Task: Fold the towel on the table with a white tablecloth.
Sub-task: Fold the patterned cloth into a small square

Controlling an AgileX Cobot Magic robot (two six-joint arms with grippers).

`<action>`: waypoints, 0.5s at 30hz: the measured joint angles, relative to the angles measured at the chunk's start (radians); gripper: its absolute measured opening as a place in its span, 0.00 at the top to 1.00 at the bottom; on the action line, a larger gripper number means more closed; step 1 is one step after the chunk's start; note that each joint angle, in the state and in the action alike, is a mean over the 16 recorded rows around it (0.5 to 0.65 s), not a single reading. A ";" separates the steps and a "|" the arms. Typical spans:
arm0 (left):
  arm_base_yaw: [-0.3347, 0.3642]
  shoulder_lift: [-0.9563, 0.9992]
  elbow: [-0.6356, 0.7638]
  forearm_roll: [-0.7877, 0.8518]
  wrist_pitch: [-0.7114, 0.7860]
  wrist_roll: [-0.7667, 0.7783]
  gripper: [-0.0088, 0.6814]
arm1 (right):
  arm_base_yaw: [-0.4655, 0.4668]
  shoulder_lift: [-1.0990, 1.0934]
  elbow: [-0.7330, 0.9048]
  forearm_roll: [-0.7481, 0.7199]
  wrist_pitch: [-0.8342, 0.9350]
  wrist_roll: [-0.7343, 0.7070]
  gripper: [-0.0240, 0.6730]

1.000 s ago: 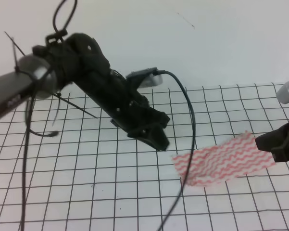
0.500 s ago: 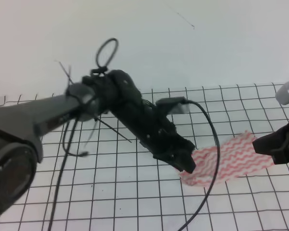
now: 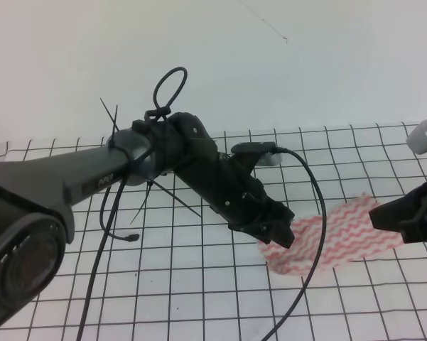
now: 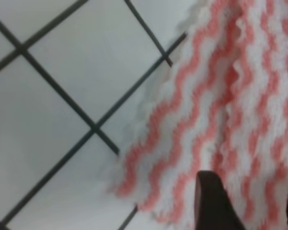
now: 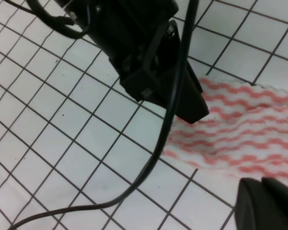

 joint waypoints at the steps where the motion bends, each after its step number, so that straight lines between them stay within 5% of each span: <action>1: 0.000 0.001 0.000 0.000 0.001 0.000 0.53 | 0.000 0.000 0.000 0.002 0.001 0.000 0.95; 15: -0.002 0.045 0.000 -0.023 0.069 -0.001 0.53 | 0.000 0.000 0.000 0.016 0.014 0.000 0.95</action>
